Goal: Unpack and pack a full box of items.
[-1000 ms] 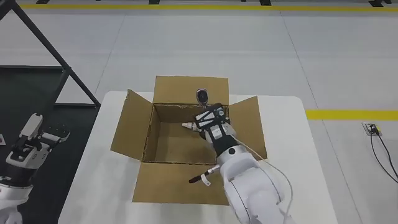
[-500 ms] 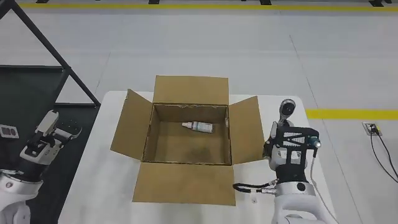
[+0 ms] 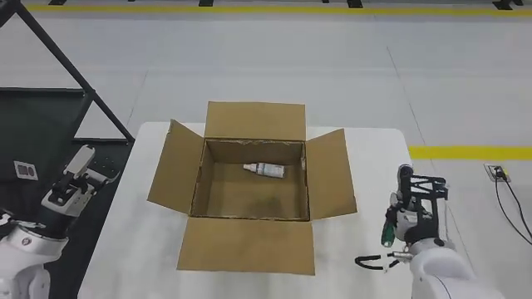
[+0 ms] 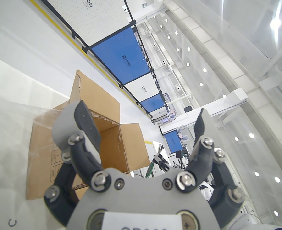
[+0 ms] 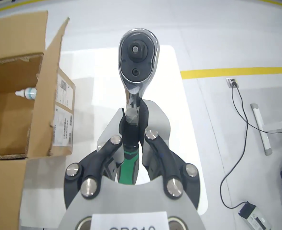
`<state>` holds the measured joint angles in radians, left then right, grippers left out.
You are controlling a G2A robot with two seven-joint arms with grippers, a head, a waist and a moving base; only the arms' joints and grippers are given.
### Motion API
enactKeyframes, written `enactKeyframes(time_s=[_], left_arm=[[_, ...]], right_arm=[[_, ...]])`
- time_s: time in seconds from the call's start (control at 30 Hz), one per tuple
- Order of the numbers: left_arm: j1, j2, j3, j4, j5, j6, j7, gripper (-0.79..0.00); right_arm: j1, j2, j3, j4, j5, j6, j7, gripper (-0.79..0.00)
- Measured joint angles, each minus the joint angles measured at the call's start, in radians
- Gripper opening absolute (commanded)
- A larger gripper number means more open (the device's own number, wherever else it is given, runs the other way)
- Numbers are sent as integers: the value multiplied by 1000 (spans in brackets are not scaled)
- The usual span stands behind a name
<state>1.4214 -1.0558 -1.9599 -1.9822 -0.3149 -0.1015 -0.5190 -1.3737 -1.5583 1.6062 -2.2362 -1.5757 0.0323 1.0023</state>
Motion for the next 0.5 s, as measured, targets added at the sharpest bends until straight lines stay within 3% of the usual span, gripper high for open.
enactKeyframes(time_s=[0.17, 0.37, 0.5], left_arm=[[4, 0, 3, -3, 7, 2, 9, 0], [13, 0, 0, -7, 7, 6, 26, 0], [21, -1, -3, -8, 7, 8, 38, 0]], right_arm=[[167, 17, 79, 237, 105, -134, 96, -785], [366, 36, 104, 532, 117, -186, 199, -785], [438, 47, 116, 667, 117, -206, 219, -785]])
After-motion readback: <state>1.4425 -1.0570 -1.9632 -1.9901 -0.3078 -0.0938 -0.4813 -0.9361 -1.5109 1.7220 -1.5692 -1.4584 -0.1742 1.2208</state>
